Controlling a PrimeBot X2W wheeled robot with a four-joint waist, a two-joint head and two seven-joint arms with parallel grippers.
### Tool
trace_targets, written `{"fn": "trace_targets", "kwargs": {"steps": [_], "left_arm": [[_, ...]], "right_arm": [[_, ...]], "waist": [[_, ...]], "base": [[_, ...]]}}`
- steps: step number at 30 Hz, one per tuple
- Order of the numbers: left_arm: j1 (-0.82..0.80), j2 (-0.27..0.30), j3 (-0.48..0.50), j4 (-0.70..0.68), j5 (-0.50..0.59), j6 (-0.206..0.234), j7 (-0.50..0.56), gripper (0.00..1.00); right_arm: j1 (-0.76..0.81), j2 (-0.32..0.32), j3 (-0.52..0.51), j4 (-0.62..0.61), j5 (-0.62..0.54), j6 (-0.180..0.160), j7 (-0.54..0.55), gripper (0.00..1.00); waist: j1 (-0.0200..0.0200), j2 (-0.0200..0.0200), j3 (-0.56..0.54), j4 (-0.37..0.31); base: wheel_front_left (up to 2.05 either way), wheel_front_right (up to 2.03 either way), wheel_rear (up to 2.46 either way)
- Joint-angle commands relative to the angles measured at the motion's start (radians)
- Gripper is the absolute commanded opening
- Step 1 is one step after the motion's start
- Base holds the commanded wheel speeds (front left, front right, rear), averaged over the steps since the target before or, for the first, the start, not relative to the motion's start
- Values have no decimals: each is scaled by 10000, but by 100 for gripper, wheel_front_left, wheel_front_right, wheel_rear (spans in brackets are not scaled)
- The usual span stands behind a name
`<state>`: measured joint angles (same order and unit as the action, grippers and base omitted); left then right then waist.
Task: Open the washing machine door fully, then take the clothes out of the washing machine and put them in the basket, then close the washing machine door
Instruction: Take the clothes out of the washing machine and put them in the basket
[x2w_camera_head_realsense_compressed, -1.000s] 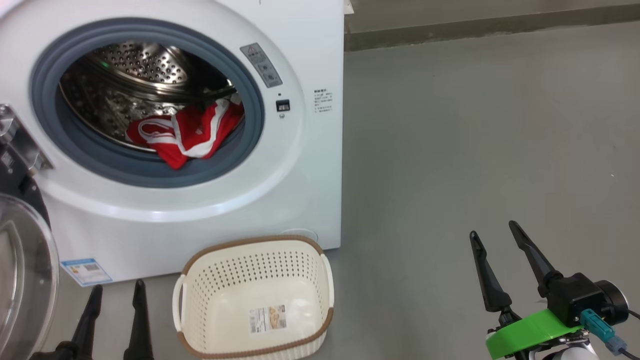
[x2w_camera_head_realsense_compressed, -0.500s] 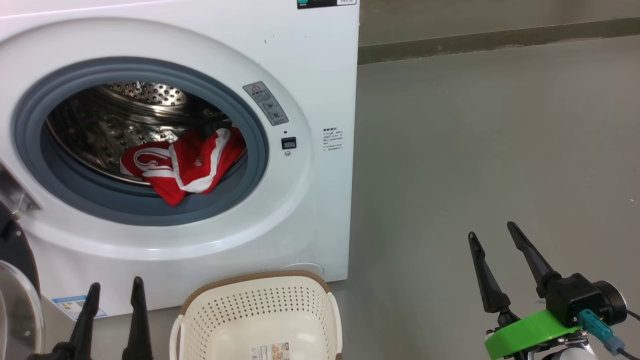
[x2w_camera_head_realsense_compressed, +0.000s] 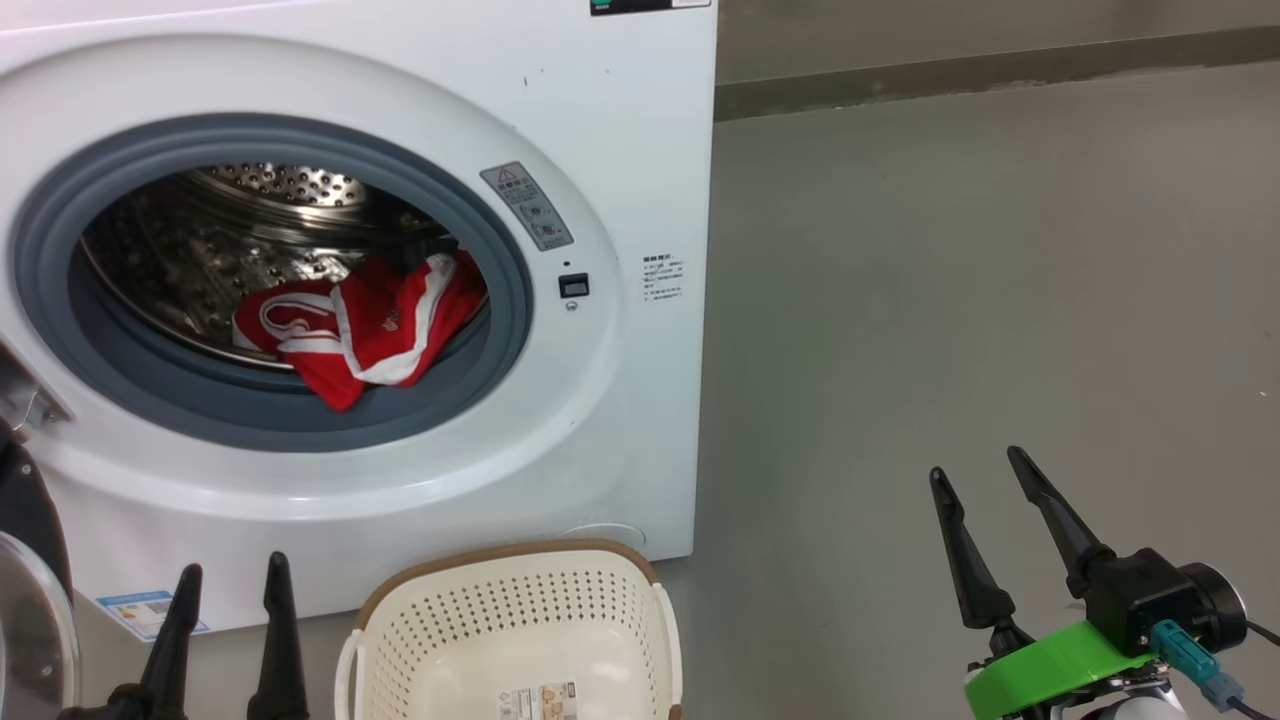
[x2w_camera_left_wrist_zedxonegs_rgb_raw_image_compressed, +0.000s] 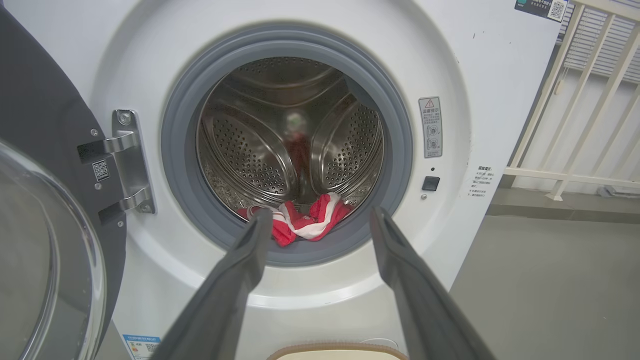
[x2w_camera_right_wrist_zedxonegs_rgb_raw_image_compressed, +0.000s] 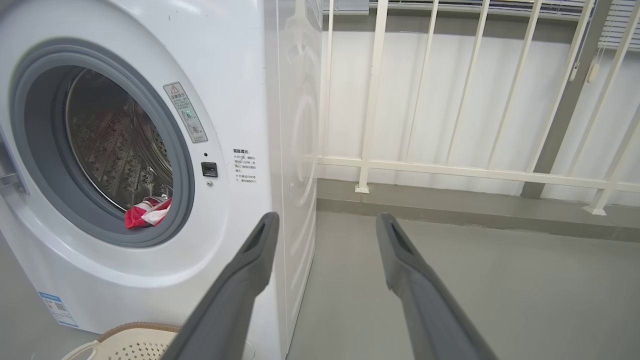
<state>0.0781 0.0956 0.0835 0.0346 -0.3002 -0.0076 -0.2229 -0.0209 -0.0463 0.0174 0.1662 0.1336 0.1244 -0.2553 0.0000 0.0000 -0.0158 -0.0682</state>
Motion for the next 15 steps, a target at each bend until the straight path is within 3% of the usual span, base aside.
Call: {"fn": "trace_targets", "kwargs": {"steps": [1, 15], "left_arm": [[-173, 145, 310, -320, 52, 93, -87, 100], [-720, 17, 428, -77, -282, 472, -67, 100]], "right_arm": [[-298, -39, 266, -220, 133, 63, -65, 100], [-428, -39, 359, -371, 135, 63, -65, 100]], "waist": [[0, 0, 31, -12], [0, 0, 501, 46]], "base": [[0, 0, 0], [0, 0, 0]]}}
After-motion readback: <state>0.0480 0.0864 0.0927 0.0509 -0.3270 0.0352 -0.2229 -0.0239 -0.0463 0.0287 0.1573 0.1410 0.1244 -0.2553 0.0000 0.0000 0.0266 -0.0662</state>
